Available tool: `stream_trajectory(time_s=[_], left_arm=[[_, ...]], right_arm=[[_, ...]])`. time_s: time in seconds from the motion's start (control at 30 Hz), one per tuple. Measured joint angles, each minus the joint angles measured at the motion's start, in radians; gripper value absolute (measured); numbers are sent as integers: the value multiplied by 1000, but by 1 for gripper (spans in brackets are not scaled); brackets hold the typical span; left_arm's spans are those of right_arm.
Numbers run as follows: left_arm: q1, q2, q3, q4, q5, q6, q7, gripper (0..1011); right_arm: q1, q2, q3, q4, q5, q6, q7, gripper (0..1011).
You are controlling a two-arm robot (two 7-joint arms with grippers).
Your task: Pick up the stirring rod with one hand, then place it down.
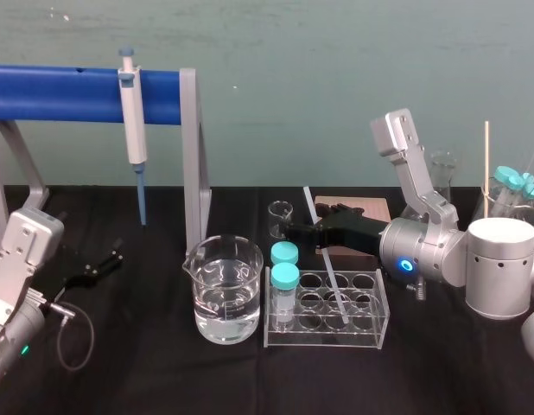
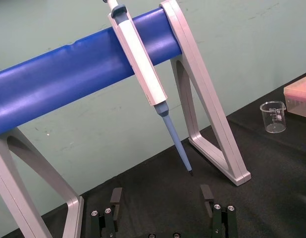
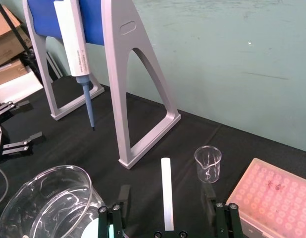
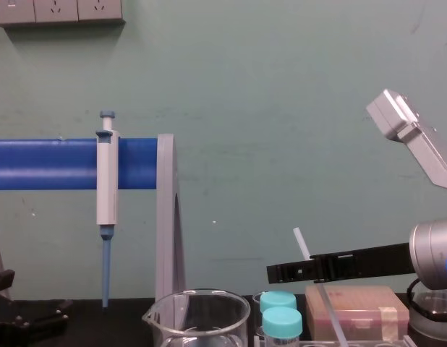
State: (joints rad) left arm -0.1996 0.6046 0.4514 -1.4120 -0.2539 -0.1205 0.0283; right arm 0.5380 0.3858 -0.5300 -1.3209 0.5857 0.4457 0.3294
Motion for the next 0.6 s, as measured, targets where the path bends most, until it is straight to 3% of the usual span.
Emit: stream_trajectory(time_s=[0.2,0.6], left_arm=[[0,0,0,0,0,0,0,1000],[0,0,0,0,0,0,0,1000]], right_arm=[[0,-1,1,0,2,-1,0,787],[0,-1,2,0,2,-1,0,405]])
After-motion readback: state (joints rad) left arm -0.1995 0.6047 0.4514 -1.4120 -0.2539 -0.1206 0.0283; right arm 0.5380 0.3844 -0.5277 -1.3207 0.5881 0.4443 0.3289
